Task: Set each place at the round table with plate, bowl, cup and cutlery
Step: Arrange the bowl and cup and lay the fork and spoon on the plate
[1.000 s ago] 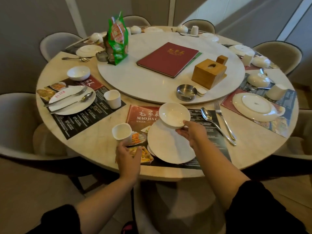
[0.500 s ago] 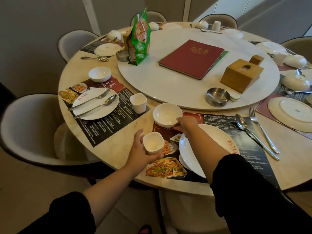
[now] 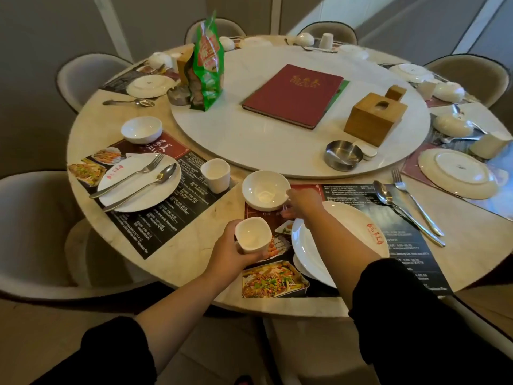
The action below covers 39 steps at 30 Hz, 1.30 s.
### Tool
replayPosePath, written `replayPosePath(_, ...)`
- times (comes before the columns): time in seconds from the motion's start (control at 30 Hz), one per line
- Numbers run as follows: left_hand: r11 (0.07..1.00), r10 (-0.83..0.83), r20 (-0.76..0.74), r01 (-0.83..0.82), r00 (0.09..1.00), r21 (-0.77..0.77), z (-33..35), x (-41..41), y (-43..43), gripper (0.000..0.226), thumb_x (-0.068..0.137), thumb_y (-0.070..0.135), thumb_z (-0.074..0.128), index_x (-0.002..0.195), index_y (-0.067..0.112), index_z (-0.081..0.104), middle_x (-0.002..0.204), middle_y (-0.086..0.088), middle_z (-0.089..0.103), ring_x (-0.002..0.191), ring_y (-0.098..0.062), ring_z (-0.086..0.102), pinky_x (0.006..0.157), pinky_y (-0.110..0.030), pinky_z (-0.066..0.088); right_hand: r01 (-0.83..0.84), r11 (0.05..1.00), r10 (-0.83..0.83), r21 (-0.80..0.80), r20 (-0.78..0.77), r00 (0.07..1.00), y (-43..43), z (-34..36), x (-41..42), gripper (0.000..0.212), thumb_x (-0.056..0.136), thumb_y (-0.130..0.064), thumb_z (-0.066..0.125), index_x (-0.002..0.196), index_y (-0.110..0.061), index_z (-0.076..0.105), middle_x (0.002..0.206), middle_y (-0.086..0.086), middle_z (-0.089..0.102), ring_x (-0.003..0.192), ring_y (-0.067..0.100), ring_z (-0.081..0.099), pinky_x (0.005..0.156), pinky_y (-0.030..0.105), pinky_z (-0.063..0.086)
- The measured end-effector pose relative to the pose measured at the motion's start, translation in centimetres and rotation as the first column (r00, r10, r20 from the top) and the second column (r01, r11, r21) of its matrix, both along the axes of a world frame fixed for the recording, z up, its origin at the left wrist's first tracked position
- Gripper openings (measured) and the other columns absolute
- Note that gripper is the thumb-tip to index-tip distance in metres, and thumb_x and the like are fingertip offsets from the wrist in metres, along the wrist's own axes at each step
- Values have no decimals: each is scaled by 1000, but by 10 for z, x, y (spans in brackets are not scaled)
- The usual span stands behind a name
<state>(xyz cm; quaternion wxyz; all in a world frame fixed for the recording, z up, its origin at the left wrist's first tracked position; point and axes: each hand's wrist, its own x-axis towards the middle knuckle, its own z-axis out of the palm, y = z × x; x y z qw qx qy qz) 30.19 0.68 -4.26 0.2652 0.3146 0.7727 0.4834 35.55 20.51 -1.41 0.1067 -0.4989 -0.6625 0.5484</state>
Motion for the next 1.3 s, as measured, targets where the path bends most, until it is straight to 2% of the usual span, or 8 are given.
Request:
replayPosePath(0.07,999,26,23,-27,999,43,6,2,6,74,66,21,84,127,23,43,112,14,51,109,-5,46,73,-5,34,151,988,-150,16,-82,985,-2,3,15,20,93,-14,49,104,-2,61,85,10,67,63,18,66,56,27,56)
replayPosePath(0.17,994,15,26,-18,1000,111,14,10,22,74,63,25,85,125,26,44,109,20,51,110,-6,47,81,-13,39,272,945,-241,184,-172,955,-3,2,59,14,93,-16,50,98,-13,62,91,9,66,73,20,67,54,26,55)
replayPosePath(0.37,984,-40,74,27,996,178,24,36,72,84,57,38,87,127,25,43,126,3,54,120,-18,50,101,-45,45,375,784,-425,495,-13,905,55,-10,157,19,92,-16,54,106,-11,66,105,5,62,91,20,60,74,29,49)
replayPosePath(0.57,977,-5,121,-21,993,213,27,64,118,78,64,31,82,130,19,41,122,3,54,117,-16,50,101,-43,46,135,835,-350,534,324,879,129,-22,193,29,91,-12,54,116,1,61,121,18,55,109,35,53,88,37,44)
replayPosePath(0.8,976,-40,123,13,992,215,26,80,173,71,67,29,83,125,25,43,124,5,52,117,-14,50,98,-39,47,18,878,-250,479,426,870,159,-32,191,20,86,-22,64,98,-6,70,96,10,67,83,25,62,70,31,49)
replayPosePath(1.0,972,-179,78,163,981,171,39,89,231,69,67,28,83,123,31,43,122,9,51,116,-12,47,95,-31,44,279,903,-319,327,75,945,161,-21,204,12,85,-17,68,74,-12,70,74,1,64,76,18,59,75,32,49)
replayPosePath(1.17,964,-249,91,238,964,122,38,102,289,79,69,19,82,135,23,40,130,4,47,118,-13,42,91,-29,36,582,812,-555,45,-251,793,170,-9,216,11,88,-15,64,91,-5,67,78,6,66,69,16,64,70,30,56)
replayPosePath(1.3,950,-309,28,307,951,51,25,111,318,80,69,21,82,137,21,39,134,1,46,119,-15,41,93,-29,34,654,755,-645,-57,-248,723,177,-16,218,8,88,-14,63,89,-7,65,73,7,63,63,15,59,58,24,52)
